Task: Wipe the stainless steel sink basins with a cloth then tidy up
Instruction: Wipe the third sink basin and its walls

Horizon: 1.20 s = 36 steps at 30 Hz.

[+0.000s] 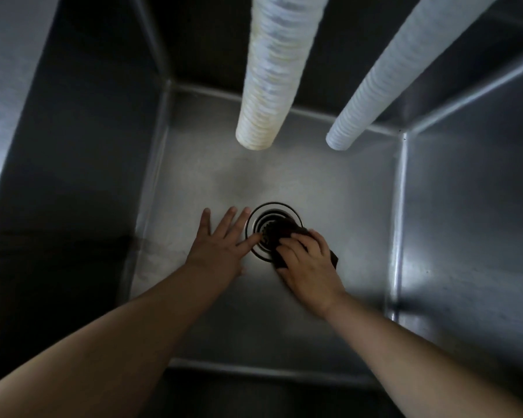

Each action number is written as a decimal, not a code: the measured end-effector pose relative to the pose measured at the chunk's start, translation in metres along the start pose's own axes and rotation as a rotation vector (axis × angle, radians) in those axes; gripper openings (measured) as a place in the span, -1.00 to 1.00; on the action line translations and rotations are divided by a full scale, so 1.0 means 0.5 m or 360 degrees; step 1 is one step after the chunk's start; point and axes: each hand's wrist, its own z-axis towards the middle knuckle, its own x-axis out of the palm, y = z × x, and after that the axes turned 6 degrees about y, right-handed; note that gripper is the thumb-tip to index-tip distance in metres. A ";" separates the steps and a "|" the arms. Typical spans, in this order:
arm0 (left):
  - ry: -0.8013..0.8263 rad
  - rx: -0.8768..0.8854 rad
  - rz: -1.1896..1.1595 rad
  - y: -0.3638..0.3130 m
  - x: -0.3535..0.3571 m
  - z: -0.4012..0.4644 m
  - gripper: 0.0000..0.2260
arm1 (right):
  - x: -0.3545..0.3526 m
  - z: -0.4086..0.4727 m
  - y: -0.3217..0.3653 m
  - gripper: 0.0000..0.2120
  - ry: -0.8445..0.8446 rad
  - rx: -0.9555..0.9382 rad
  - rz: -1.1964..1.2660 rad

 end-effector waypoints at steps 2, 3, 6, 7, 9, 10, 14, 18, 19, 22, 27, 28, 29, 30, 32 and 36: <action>-0.0035 0.0013 0.0002 0.002 0.005 0.000 -0.32 | 0.013 -0.056 -0.013 -0.64 -0.0151 0.0172 0.0042; -0.0055 0.0023 0.0001 0.002 0.009 0.000 -0.31 | 0.018 -0.081 -0.020 -0.63 -0.0155 0.0278 0.0022; -0.0117 0.0056 0.0003 0.008 0.022 0.001 -0.28 | 0.018 -0.108 -0.039 -0.58 -0.0024 0.0526 -0.0058; -0.0123 0.0072 0.0000 0.011 0.026 0.000 -0.27 | 0.014 -0.098 -0.045 -0.54 0.0001 0.0561 -0.0070; -0.0095 0.0105 -0.0010 0.019 0.031 0.001 -0.27 | 0.003 -0.054 -0.063 -0.45 0.0008 0.0597 -0.0083; -0.0071 0.0126 -0.0018 0.024 0.032 0.002 -0.29 | -0.006 -0.022 -0.074 -0.40 0.0018 0.0609 -0.0084; -0.0001 0.0197 -0.0129 0.035 0.037 0.009 -0.28 | -0.037 0.131 -0.133 -0.32 0.0049 0.0577 -0.0080; 0.0007 0.0215 -0.0117 0.037 0.043 0.010 -0.06 | -0.059 0.255 -0.167 -0.32 0.0048 0.0561 -0.0118; 0.0003 0.0220 -0.0109 0.038 0.044 0.009 -0.02 | -0.061 0.265 -0.169 -0.33 0.0045 0.0548 -0.0120; -0.0017 0.0212 -0.0100 0.037 0.043 0.008 0.04 | -0.059 0.239 -0.169 -0.34 0.0026 0.0498 -0.0114; -0.0003 0.0171 -0.0072 0.029 0.032 -0.001 0.01 | -0.025 0.104 -0.111 -0.32 0.0018 0.0522 -0.0089; 0.0003 0.0171 -0.0091 0.027 0.026 -0.006 0.00 | -0.017 0.071 -0.092 -0.32 0.0020 0.0506 -0.0081; 0.0007 0.0178 -0.0118 0.027 0.017 -0.011 -0.01 | -0.008 0.039 -0.072 -0.32 0.0022 0.0478 -0.0080; 0.0011 0.0196 -0.0147 0.030 0.005 -0.017 -0.03 | 0.000 0.007 -0.052 -0.32 0.0031 0.0437 -0.0092; 0.0019 0.0214 -0.0223 0.046 -0.023 -0.034 -0.11 | 0.017 -0.047 -0.015 -0.32 0.0092 0.0286 -0.0146; -0.0117 -0.0097 -0.0298 0.103 -0.071 -0.087 -0.27 | 0.037 -0.106 0.048 -0.24 0.0314 -0.0261 -0.0337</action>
